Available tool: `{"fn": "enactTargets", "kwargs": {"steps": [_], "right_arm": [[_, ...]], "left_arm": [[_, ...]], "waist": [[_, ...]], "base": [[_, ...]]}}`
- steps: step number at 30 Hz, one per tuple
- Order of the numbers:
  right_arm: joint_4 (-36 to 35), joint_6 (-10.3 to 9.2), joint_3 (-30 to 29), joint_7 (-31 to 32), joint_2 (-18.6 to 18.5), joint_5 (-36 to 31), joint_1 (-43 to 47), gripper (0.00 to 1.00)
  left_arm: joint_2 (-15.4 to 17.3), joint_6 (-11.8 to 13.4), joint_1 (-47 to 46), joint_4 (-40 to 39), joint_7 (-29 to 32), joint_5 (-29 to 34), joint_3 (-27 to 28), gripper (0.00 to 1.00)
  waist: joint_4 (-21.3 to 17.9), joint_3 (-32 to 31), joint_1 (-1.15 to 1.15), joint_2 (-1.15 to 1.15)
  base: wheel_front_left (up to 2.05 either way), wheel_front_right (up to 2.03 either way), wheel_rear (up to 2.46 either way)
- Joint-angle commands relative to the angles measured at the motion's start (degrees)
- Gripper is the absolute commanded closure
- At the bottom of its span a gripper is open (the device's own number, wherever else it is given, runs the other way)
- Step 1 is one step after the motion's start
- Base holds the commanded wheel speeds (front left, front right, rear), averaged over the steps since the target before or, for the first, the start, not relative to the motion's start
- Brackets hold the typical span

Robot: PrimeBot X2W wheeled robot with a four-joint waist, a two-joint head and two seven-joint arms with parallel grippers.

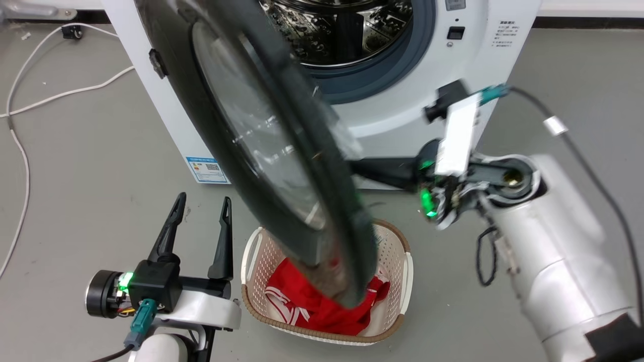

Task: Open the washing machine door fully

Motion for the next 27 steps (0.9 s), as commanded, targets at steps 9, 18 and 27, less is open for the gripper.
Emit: {"fn": "enactTargets", "kwargs": {"steps": [9,18,27], "right_arm": [[-3.92,0.0,9.05,-12.59,0.25,6.36,3.37,1.0],[-9.93,0.0,1.94,-39.3,-0.8,1.97,9.6,1.0],[-21.86,0.0,-6.18,-54.94,-4.48,-0.15,26.45,0.0]], "left_arm": [[-0.06,0.18,1.04,0.19,-0.13,-0.56,-1.3,0.0],[-0.12,0.56,1.75,-0.17,-0.13,-1.04,-0.89,0.0],[-0.01,0.77,2.31,-0.17,-0.13,-0.92,0.32,0.0]], "waist": [[0.09,-0.59,0.01,0.0],[-1.08,-0.54,0.01,0.0],[-2.21,-1.26,0.01,0.0]], "base": [[0.0,0.0,0.0],[0.0,0.0,0.0],[0.0,0.0,0.0]]}}
